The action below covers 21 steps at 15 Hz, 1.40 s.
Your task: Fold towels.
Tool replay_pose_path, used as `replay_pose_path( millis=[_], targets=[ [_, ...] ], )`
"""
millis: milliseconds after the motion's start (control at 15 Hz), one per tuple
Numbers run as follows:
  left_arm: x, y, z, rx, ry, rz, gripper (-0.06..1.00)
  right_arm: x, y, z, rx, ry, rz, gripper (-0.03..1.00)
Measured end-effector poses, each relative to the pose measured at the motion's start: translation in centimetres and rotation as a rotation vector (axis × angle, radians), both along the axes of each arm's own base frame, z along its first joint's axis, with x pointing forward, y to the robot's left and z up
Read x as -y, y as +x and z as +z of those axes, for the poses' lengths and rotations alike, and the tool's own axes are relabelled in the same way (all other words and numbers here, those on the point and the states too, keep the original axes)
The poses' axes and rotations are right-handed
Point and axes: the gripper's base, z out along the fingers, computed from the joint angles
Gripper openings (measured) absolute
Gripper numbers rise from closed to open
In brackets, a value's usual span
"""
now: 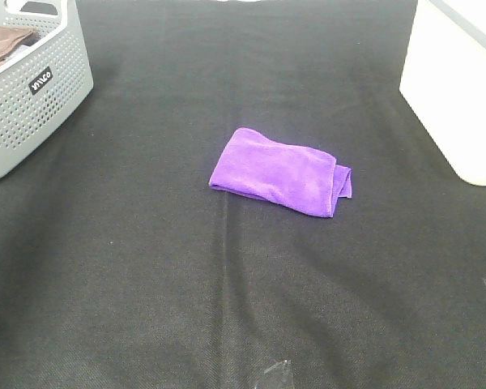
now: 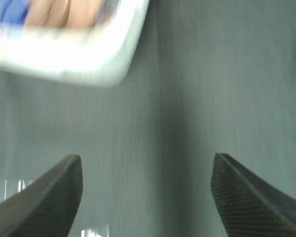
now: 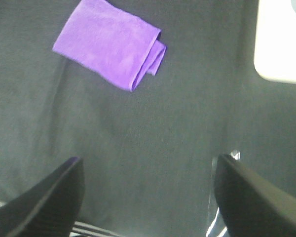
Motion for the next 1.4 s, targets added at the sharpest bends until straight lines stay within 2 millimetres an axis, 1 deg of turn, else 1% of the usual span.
replay_pose_path(
  millis=[67,133,200,267,333,400,467,533,600,667,733,1000,1200,1400],
  targets=[
    [0.3,-4.1,-0.6,0.022,0.008,-0.007,0.67,0.4,-3.2,-0.5,0.039,0.013,-0.002,0.7],
    [0.6,-7.5,-1.5,0.046,0.016,-0.015,0.67,0.7,-5.9,-1.3,0.076,0.027,-0.003,0.7],
    [1.1,-13.6,-3.8,0.129,0.034,-0.028,0.67,1.2,-9.8,-3.1,0.131,0.047,-0.014,0.7],
    [1.3,-15.0,-4.5,0.153,0.038,-0.03,0.67,1.5,-11.9,-4.4,0.167,0.056,-0.019,0.7],
    [1.5,-18.0,-6.5,0.208,0.044,-0.029,0.67,1.9,-14.0,-6.5,0.204,0.053,-0.024,0.7],
    [1.7,-19.8,-7.7,0.255,0.05,-0.028,0.67,2.2,-15.2,-7.5,0.237,0.049,-0.035,0.73],
    [1.8,-21.3,-8.8,0.305,0.054,-0.026,0.68,2.5,-16.4,-8.4,0.278,0.052,-0.057,0.78],
    [1.9,-22.5,-9.9,0.339,0.047,-0.014,0.71,2.8,-17.3,-9.2,0.315,0.042,-0.07,0.86],
    [2.0,-23.5,-10.7,0.384,0.038,0.001,0.75,3.0,-17.9,-10.0,0.342,0.029,-0.078,0.9],
    [2.0,-24.0,-11.0,0.413,0.037,0.004,0.77,3.1,-18.1,-10.3,0.355,0.024,-0.078,0.92],
    [2.1,-24.6,-11.1,0.448,0.037,0.007,0.8,3.3,-18.5,-11.1,0.372,0.009,-0.078,0.93],
    [2.6,-24.5,-11.0,0.48,0.012,-0.049,0.81,3.2,-17.4,-14.1,0.285,-0.065,-0.035,0.94],
    [2.8,-23.6,-11.3,0.53,-0.01,-0.063,0.81,3.1,-16.4,-14.7,0.331,-0.056,-0.038,0.94],
    [2.7,-23.5,-11.3,0.538,-0.015,-0.052,0.81,3.1,-16.3,-14.7,0.344,-0.053,-0.04,0.94]
  ],
)
